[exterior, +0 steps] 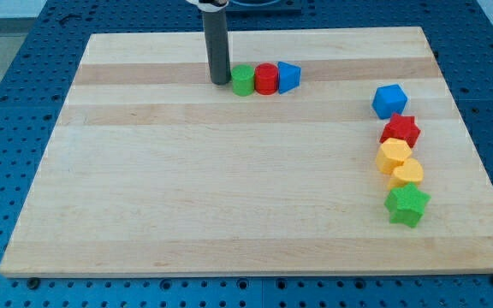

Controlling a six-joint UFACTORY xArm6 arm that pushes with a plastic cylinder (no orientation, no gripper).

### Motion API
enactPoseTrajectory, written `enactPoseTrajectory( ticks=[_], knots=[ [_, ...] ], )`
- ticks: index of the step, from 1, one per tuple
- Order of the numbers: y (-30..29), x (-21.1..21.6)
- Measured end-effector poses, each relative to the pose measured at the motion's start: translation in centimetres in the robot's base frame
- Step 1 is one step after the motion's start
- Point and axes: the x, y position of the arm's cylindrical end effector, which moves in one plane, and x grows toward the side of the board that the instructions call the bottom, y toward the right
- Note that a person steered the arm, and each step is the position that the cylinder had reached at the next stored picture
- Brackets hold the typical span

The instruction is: Point your arm towards yellow hexagon

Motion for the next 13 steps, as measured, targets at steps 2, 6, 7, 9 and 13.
enactPoseTrajectory(
  ticks=[2,6,7,9,13],
  knots=[
    [0.5,4.8],
    [20.7,1.7],
    [26.4,1.5],
    [37.3,3.1],
    [34.8,10.9]
  ],
)
